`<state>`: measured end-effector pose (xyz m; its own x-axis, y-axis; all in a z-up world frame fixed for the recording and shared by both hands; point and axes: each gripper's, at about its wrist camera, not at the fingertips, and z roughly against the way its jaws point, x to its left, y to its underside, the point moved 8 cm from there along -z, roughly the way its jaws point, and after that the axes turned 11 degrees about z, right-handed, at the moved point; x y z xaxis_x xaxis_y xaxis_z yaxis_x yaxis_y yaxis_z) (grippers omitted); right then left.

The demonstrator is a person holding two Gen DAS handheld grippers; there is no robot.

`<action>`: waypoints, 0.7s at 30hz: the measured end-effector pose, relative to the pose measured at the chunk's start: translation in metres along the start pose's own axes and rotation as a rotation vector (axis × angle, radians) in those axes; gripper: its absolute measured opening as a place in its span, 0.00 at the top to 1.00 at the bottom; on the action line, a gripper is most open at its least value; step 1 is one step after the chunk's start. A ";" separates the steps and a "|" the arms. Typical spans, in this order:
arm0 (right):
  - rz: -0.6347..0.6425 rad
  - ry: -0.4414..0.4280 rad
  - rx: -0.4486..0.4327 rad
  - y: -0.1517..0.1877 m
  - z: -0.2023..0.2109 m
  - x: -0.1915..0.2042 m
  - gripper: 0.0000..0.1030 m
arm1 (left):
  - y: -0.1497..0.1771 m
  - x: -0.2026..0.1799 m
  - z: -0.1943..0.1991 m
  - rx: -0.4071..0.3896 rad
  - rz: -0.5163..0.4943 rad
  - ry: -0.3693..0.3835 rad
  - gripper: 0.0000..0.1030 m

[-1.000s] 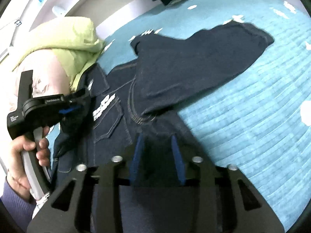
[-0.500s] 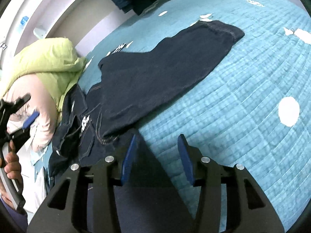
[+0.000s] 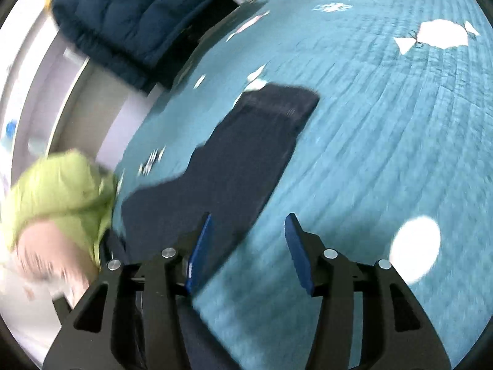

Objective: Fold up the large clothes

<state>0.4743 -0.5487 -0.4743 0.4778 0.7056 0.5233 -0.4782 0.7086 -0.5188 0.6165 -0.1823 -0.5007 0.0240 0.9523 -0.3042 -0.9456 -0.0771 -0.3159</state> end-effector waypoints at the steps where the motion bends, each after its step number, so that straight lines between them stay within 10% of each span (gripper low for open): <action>1: -0.002 0.010 -0.002 -0.005 -0.005 -0.004 0.54 | -0.001 -0.003 0.002 -0.010 -0.001 0.012 0.34; 13: -0.066 -0.019 0.041 -0.058 -0.058 -0.030 0.54 | 0.025 -0.089 -0.007 -0.063 -0.271 0.112 0.34; 16: -0.082 -0.033 0.060 -0.061 -0.065 -0.037 0.86 | 0.024 -0.095 -0.013 -0.069 -0.282 0.088 0.35; 21: -0.032 -0.083 0.000 -0.069 -0.040 -0.026 0.92 | 0.025 -0.091 0.003 -0.149 -0.285 0.113 0.43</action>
<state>0.5240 -0.6156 -0.4794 0.4300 0.6798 0.5941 -0.4635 0.7310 -0.5009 0.5892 -0.2704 -0.4781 0.3243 0.9036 -0.2798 -0.8382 0.1374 -0.5277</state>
